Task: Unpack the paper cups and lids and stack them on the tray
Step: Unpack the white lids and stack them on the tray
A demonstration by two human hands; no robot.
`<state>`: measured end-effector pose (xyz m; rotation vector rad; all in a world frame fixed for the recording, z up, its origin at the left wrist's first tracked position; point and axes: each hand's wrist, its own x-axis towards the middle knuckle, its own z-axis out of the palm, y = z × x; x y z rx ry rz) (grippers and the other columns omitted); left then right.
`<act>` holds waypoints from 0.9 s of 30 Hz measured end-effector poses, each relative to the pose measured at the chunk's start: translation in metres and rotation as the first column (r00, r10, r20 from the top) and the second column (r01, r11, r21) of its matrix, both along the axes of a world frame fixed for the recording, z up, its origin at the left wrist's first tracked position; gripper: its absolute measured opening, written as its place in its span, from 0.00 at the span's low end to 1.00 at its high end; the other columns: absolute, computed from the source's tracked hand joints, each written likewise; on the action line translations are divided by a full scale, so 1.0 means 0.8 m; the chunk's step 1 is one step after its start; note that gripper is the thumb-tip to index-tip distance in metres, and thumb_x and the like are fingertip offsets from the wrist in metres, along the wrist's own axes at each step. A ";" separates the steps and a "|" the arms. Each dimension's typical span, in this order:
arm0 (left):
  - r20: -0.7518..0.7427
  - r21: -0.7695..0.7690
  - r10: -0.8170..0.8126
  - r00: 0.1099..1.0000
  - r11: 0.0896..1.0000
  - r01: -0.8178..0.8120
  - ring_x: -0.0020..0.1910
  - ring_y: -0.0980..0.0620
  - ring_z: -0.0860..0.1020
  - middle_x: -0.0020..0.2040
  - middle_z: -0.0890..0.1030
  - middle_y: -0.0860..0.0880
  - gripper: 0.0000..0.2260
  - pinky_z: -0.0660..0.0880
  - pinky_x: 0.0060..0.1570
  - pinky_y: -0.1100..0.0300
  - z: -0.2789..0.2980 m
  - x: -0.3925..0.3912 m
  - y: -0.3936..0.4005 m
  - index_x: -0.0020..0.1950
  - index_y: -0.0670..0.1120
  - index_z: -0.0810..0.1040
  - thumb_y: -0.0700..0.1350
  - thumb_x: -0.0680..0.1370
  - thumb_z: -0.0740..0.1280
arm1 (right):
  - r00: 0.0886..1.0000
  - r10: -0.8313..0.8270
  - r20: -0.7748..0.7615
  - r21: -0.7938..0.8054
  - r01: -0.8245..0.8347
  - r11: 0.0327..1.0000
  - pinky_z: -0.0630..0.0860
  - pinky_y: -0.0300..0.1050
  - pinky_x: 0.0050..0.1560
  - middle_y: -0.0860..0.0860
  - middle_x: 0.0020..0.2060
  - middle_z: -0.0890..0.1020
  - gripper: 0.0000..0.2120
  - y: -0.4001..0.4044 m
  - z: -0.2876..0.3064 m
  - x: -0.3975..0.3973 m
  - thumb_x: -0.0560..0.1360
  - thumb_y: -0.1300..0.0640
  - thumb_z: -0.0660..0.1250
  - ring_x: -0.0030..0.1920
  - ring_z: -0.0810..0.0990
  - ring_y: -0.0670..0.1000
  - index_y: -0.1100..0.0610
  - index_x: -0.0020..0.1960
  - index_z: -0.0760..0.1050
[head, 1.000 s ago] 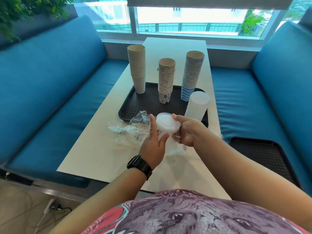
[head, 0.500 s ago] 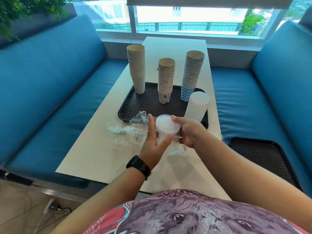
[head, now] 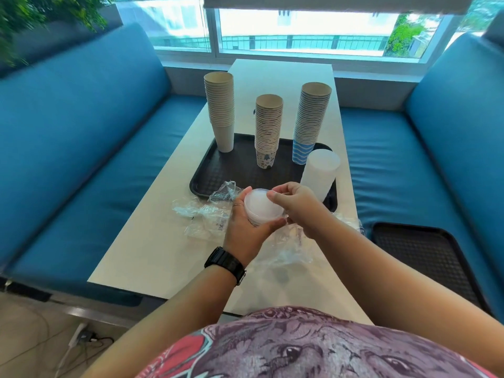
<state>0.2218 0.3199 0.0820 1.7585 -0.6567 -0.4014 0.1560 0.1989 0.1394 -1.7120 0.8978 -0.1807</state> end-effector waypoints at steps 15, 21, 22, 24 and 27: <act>-0.041 0.045 -0.062 0.997 0.997 0.064 0.61 0.54 0.74 0.64 0.73 0.53 0.45 0.72 0.53 0.71 0.004 0.005 -0.018 0.76 0.50 0.61 0.48 0.65 0.81 | 0.886 0.400 -0.234 -0.482 -0.463 0.744 0.72 0.46 0.63 0.48 0.62 0.75 0.36 -0.028 0.038 0.011 0.67 0.42 0.75 0.60 0.73 0.49 0.45 0.71 0.67; -0.030 0.032 -0.064 0.998 0.997 0.065 0.61 0.54 0.73 0.62 0.71 0.54 0.46 0.71 0.63 0.63 0.000 0.007 -0.027 0.76 0.51 0.61 0.52 0.64 0.81 | 0.949 0.317 -0.006 -0.506 -0.276 0.817 0.73 0.36 0.47 0.50 0.57 0.70 0.26 -0.077 0.051 -0.002 0.68 0.44 0.75 0.49 0.76 0.45 0.42 0.63 0.70; -0.026 0.040 -0.064 0.998 0.997 0.065 0.61 0.54 0.73 0.62 0.71 0.54 0.46 0.71 0.64 0.61 0.000 0.007 -0.029 0.76 0.52 0.60 0.52 0.64 0.81 | 0.959 0.281 0.025 -0.497 -0.232 0.836 0.75 0.38 0.48 0.51 0.58 0.70 0.24 -0.088 0.051 -0.004 0.68 0.44 0.76 0.50 0.77 0.48 0.42 0.60 0.72; -0.019 0.046 -0.066 0.998 0.997 0.067 0.62 0.54 0.72 0.63 0.70 0.54 0.45 0.71 0.65 0.60 -0.001 0.008 -0.033 0.76 0.52 0.60 0.51 0.65 0.81 | 0.977 0.187 0.102 -0.510 -0.110 0.853 0.76 0.42 0.52 0.51 0.57 0.69 0.20 -0.108 0.047 -0.008 0.67 0.44 0.76 0.52 0.76 0.49 0.45 0.54 0.73; -0.010 0.052 -0.063 0.998 0.997 0.064 0.62 0.54 0.72 0.63 0.70 0.53 0.45 0.70 0.64 0.61 -0.002 0.009 -0.039 0.75 0.53 0.60 0.51 0.65 0.81 | 0.982 0.024 0.185 -0.601 0.093 0.794 0.72 0.34 0.47 0.51 0.54 0.69 0.19 -0.133 0.038 -0.013 0.66 0.44 0.77 0.50 0.72 0.48 0.51 0.48 0.73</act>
